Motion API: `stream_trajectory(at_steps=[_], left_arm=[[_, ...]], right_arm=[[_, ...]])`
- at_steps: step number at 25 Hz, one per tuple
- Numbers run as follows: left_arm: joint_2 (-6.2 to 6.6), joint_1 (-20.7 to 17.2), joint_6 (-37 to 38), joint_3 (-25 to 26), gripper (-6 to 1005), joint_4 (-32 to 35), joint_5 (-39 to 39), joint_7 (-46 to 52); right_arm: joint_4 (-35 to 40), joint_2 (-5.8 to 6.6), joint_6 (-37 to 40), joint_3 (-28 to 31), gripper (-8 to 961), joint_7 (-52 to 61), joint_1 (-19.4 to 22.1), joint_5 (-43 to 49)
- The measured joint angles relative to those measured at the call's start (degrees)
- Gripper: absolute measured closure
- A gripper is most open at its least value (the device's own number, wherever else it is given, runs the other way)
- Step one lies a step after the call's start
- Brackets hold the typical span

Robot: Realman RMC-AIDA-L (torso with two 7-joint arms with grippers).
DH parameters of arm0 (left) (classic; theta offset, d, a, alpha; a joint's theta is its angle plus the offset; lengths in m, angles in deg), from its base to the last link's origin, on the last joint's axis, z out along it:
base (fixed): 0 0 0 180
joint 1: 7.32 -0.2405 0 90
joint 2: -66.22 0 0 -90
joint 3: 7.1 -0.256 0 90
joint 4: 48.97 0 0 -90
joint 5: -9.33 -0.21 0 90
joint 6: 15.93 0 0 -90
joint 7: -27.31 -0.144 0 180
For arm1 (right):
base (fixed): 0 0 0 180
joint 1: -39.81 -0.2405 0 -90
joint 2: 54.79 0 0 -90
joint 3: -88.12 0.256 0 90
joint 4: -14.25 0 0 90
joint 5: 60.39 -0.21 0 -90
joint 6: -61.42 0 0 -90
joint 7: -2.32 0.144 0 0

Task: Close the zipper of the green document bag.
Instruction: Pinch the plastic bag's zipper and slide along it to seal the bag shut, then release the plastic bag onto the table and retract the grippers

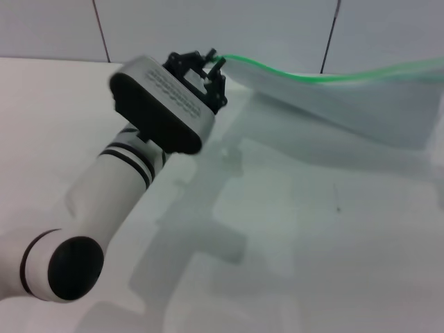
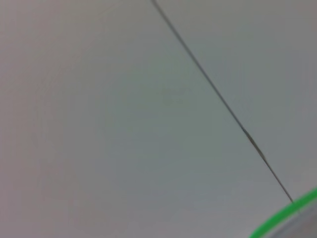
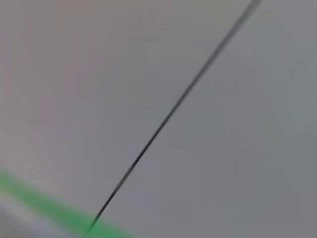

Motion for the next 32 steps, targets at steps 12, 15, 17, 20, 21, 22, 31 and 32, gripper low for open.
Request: stream_trajectory(at_steps=[12, 15, 17, 20, 21, 22, 31, 32], left_arm=[[0.57, -1.46, 8.82, 0.79, 666, -3.62, -0.68, 20.90], [0.44, -3.21, 13.75, 0.67, 464, -3.11, -0.75, 22.60], [0.39, -3.82, 16.41, 0.41, 357, -2.30, -0.75, 24.02], [0.27, -4.03, 19.16, 0.23, 273, -0.17, -0.76, 27.41], [0.26, -4.05, 19.58, 0.21, 245, 0.46, -0.75, 28.30], [0.26, -4.08, 19.81, 0.23, 217, 1.14, -0.69, 29.01], [0.04, -4.03, 21.99, 0.08, 227, 3.79, -0.20, 29.69], [0.01, -4.02, 21.93, 0.07, 228, 3.70, -0.16, 29.56]], right_arm=[[-15.56, 0.25, -28.27, -7.23, 379, 3.56, -1.14, -13.29], [-19.91, 0.36, -33.80, -9.79, 321, 3.55, -3.37, -15.52], [-23.73, 0.37, -38.24, -11.40, 326, 3.55, -4.97, -17.17], [-30.07, 0.37, -43.36, -13.56, 327, 3.56, -7.80, -20.73], [-32.37, 0.39, -44.60, -14.32, 327, 3.62, -9.25, -22.62], [-33.67, 0.43, -45.05, -14.71, 327, 3.69, -10.07, -23.69], [-40.57, 0.47, -49.77, -18.36, 329, 3.95, -15.43, -30.88], [-41.11, 0.48, -51.03, -18.79, 330, 3.99, -15.64, -30.99]])
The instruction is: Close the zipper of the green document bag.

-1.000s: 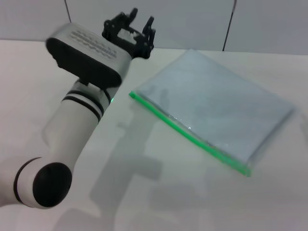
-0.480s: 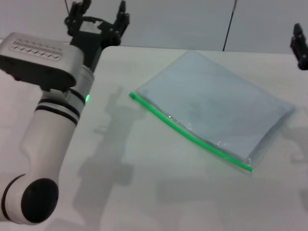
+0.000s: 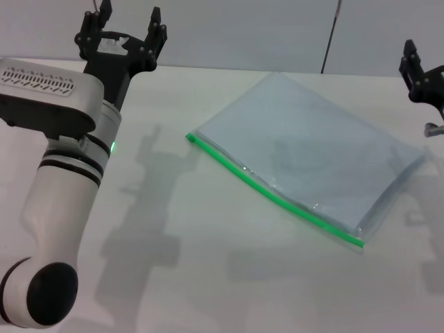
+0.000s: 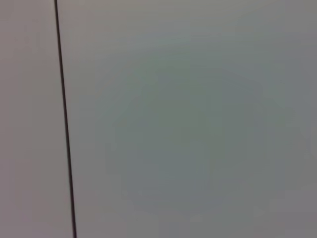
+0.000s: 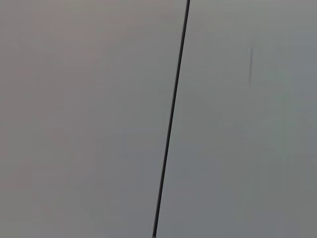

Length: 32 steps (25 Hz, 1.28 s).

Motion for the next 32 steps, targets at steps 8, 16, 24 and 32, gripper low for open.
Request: stream_trajectory(at_steps=[8, 16, 24, 32], left_arm=[[-0.03, 0.59, 0.17, 0.01, 233, -0.03, 1.41, 0.13], [-0.03, 1.63, 0.20, -0.68, 229, 1.35, 1.80, 0.23], [-0.07, 3.49, -0.11, -1.73, 231, 3.38, 2.24, 0.26], [-0.18, 4.76, 0.87, -2.28, 233, 6.29, 2.91, 1.49]], right_arm=[[-4.23, -0.03, -6.91, -3.83, 331, 0.03, -2.17, -3.38], [-6.89, -0.01, -11.24, -6.42, 331, 0.08, -3.87, -5.89], [-7.31, 0.01, -11.27, -7.53, 331, 0.14, -4.76, -5.96], [-8.90, 0.02, -11.21, -9.89, 331, 0.13, -6.78, -9.78]])
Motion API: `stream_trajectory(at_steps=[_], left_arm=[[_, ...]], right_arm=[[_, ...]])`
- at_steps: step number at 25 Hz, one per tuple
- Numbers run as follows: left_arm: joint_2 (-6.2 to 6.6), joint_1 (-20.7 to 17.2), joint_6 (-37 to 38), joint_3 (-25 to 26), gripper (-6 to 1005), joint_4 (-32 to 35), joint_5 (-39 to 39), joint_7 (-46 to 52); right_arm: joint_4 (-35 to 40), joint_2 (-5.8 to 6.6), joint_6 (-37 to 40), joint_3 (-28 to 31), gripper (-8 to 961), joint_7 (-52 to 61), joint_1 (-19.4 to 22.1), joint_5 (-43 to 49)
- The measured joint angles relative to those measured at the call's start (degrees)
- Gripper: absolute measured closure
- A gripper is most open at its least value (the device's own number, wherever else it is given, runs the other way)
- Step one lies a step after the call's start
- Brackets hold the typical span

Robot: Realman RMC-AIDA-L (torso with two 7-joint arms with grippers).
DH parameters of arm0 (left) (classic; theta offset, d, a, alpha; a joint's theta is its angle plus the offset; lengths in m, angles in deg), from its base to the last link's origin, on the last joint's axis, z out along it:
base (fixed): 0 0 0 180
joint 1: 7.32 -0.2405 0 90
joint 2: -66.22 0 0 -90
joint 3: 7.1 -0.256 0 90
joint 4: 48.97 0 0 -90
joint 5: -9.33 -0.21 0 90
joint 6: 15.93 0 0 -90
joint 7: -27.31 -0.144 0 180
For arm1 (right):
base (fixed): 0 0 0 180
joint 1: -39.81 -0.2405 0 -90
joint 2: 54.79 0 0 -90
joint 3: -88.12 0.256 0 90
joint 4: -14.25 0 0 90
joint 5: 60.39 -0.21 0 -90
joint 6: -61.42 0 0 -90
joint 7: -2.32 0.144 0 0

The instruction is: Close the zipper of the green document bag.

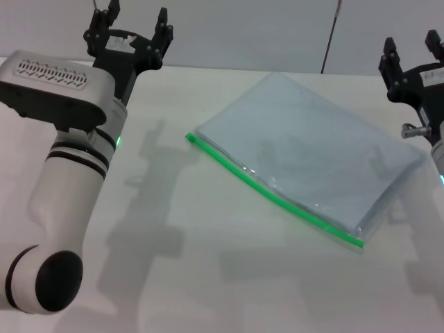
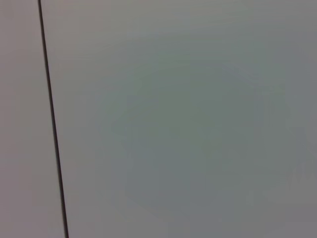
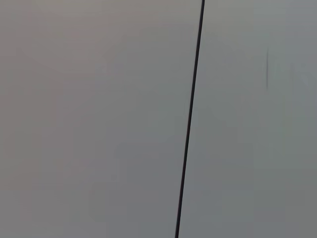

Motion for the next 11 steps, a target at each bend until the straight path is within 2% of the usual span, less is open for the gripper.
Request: stream_trajectory(at_steps=[6, 11], left_arm=[[0.11, -0.89, 3.55, -2.80, 238, 0.13, -0.35, 0.81], [0.21, -1.57, 4.23, -3.27, 243, -0.35, -0.50, 1.10]], right_arm=[[-0.61, -0.02, 0.06, -0.06, 331, 0.00, -0.05, -0.11], [-1.29, -0.02, 0.42, -0.05, 331, 0.00, -0.05, -0.23]])
